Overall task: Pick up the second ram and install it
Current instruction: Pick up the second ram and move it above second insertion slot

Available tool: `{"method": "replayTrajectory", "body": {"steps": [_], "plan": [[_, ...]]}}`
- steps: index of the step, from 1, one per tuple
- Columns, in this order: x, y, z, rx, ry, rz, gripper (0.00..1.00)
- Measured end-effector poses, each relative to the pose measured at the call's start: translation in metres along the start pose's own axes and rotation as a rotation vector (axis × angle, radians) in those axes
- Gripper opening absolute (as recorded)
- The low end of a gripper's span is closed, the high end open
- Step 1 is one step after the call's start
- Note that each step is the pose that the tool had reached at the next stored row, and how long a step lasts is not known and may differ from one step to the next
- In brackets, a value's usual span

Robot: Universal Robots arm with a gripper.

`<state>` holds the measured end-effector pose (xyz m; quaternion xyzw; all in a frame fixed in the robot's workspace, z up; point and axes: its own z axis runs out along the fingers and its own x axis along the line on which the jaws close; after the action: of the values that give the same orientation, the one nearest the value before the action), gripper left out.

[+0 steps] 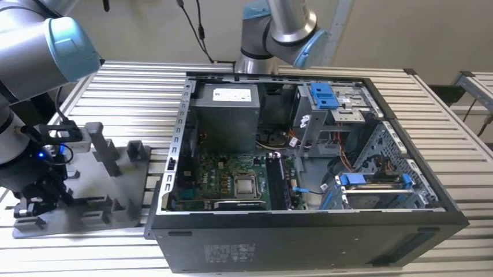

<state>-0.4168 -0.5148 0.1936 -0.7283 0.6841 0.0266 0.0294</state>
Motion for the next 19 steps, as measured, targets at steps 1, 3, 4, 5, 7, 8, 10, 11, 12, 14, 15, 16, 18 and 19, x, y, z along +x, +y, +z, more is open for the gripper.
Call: {"method": "replayTrajectory", "body": {"steps": [1,3,4,5,7,8,10,11,12,14,15,16,18,19], "plan": [[0.0000,0.0000,0.0000,0.0000,0.0000,0.000,0.14],[0.0000,0.0000,0.0000,0.0000,0.0000,0.000,0.14],[0.0000,0.0000,0.0000,0.0001,0.0001,0.000,0.14],[0.0000,0.0000,0.0000,0.0001,0.0001,0.000,0.14],[0.0000,0.0000,0.0000,0.0002,0.0000,0.000,0.14],[0.0000,0.0000,0.0000,0.0003,0.0000,0.000,0.14],[0.0000,0.0001,-0.0014,0.0002,0.0000,0.000,0.14],[-0.0002,0.0000,-0.0032,0.0002,0.0001,0.000,0.14],[-0.0004,0.0000,-0.0049,0.0003,0.0000,0.000,0.14],[-0.0007,0.0000,-0.0087,0.0002,0.0000,0.000,0.14],[-0.0008,0.0000,-0.0105,0.0002,0.0001,0.000,0.14],[-0.0009,0.0000,-0.0119,0.0003,0.0000,0.000,0.14],[-0.0011,-0.0001,-0.0144,0.0003,0.0000,0.000,0.14],[-0.0012,-0.0001,-0.0154,0.0002,0.0000,0.000,0.14]]}}
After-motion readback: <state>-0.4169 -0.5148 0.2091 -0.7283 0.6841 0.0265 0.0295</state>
